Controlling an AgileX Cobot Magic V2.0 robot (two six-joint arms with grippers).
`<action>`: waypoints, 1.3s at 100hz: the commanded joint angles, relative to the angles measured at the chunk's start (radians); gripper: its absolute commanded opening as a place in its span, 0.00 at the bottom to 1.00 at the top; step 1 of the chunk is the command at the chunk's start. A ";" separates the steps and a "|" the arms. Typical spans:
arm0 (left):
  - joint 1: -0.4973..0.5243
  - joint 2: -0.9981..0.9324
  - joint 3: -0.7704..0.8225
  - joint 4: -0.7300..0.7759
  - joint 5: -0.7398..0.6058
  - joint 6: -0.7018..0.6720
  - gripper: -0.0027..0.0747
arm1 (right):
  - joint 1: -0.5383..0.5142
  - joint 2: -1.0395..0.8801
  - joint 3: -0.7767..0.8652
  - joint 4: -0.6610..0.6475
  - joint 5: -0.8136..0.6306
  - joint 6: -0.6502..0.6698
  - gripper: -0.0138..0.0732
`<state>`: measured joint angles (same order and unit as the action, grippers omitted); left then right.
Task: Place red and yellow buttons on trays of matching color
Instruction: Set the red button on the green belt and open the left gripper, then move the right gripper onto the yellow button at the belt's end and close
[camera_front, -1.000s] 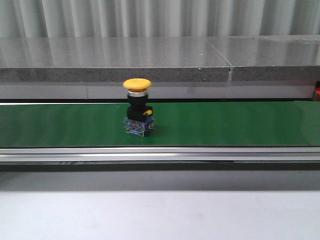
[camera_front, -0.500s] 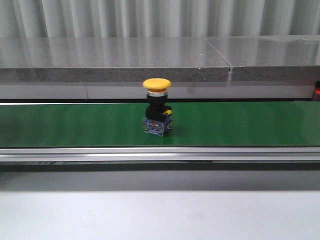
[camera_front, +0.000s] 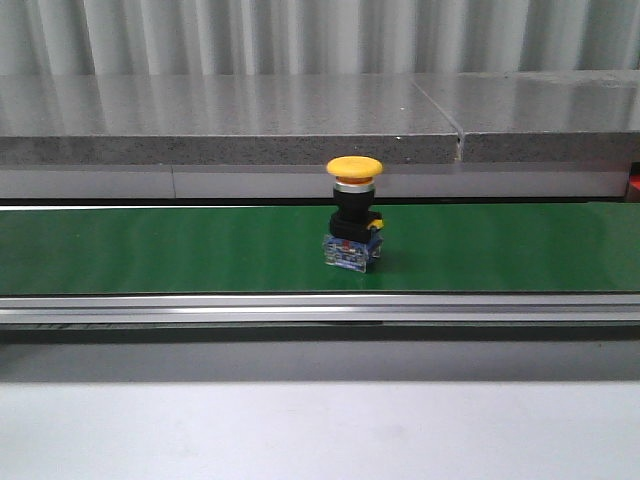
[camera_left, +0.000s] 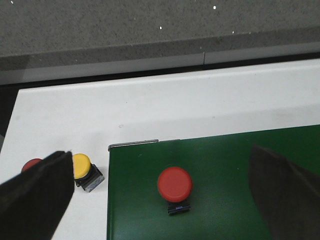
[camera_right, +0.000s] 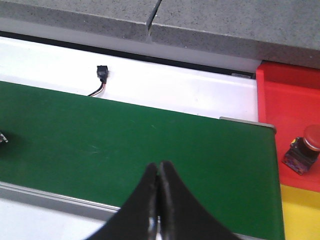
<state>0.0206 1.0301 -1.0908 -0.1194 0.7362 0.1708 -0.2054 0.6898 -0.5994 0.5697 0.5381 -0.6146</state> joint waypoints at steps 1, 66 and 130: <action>-0.007 -0.093 0.054 -0.024 -0.133 0.005 0.89 | 0.003 -0.001 -0.026 0.027 -0.060 -0.012 0.08; -0.007 -0.371 0.415 -0.112 -0.302 0.005 0.01 | 0.003 -0.001 -0.026 0.027 -0.060 -0.012 0.08; -0.007 -0.371 0.416 -0.112 -0.302 0.005 0.01 | 0.003 0.000 -0.026 0.027 -0.018 -0.012 0.32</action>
<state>0.0206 0.6620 -0.6457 -0.2131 0.5099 0.1767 -0.2054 0.6898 -0.5994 0.5697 0.5525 -0.6146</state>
